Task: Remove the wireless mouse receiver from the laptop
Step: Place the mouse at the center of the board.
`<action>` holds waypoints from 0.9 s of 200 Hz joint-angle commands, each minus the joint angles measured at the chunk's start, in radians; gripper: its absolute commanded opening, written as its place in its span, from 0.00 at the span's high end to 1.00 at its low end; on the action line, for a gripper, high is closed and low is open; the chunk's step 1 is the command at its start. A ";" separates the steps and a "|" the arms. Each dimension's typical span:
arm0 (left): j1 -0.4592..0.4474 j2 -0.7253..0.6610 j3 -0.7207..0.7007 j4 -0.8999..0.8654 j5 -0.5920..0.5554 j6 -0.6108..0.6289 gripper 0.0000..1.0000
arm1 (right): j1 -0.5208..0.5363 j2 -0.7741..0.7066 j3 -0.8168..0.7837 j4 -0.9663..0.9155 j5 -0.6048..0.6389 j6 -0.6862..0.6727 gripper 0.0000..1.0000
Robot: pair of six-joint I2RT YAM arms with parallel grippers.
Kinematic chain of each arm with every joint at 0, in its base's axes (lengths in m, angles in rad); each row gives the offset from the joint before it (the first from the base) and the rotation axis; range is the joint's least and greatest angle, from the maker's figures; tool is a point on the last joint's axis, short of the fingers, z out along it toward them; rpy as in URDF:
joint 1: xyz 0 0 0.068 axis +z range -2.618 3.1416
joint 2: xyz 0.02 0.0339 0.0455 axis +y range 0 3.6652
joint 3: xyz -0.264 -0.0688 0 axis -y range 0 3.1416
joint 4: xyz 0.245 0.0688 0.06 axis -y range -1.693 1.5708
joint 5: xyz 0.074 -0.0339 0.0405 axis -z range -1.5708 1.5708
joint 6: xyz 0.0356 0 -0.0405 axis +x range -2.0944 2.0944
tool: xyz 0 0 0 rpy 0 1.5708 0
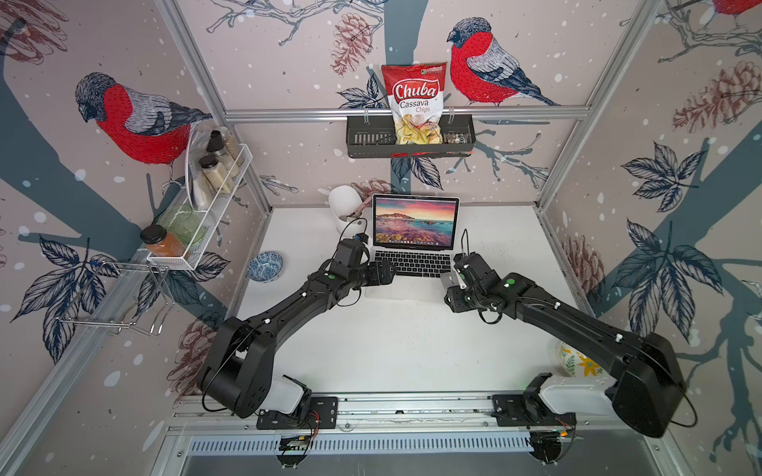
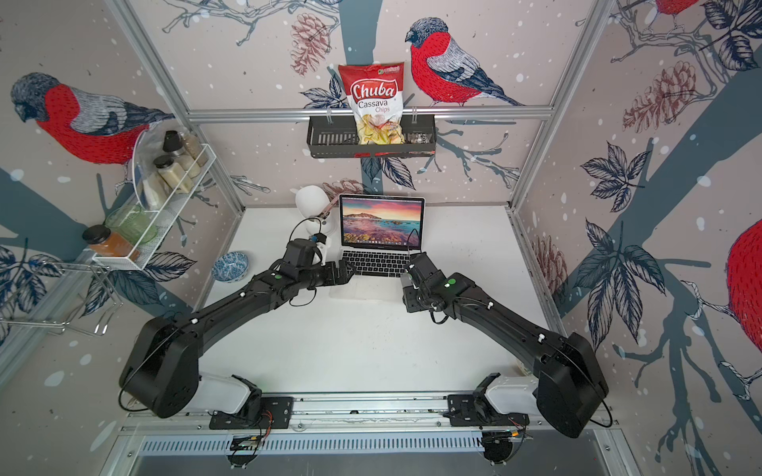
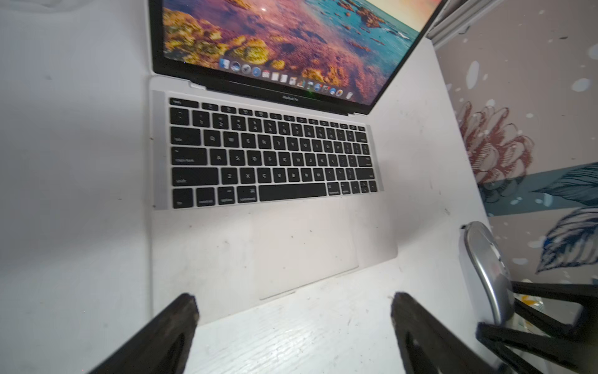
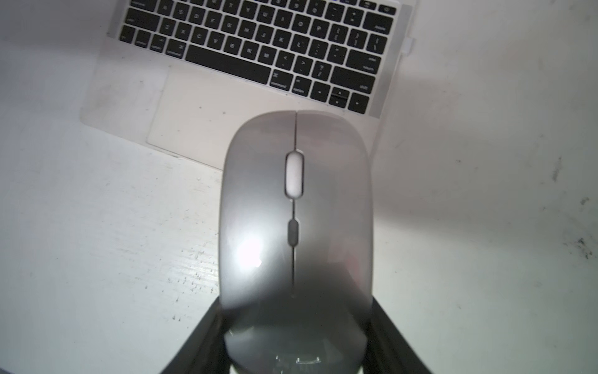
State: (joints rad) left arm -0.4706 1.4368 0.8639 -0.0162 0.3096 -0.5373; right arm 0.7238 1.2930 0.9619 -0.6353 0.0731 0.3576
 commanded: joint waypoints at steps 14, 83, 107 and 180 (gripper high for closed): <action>-0.018 0.018 -0.091 0.397 0.204 -0.200 0.03 | 0.006 0.007 0.032 0.056 -0.088 -0.093 0.74; -0.087 0.107 -0.163 0.750 0.235 -0.454 0.02 | 0.025 0.097 0.091 0.105 -0.080 -0.121 0.73; -0.104 0.159 -0.158 0.797 0.252 -0.498 0.03 | 0.027 0.106 0.102 0.123 -0.079 -0.122 0.73; -0.128 0.250 -0.152 0.957 0.292 -0.617 0.13 | 0.061 0.169 0.142 0.147 -0.081 -0.133 0.73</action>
State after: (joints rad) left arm -0.5900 1.6821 0.7013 0.8486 0.5804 -1.1229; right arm 0.7738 1.4429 1.0901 -0.5217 -0.0082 0.2371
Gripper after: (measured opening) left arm 0.891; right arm 0.537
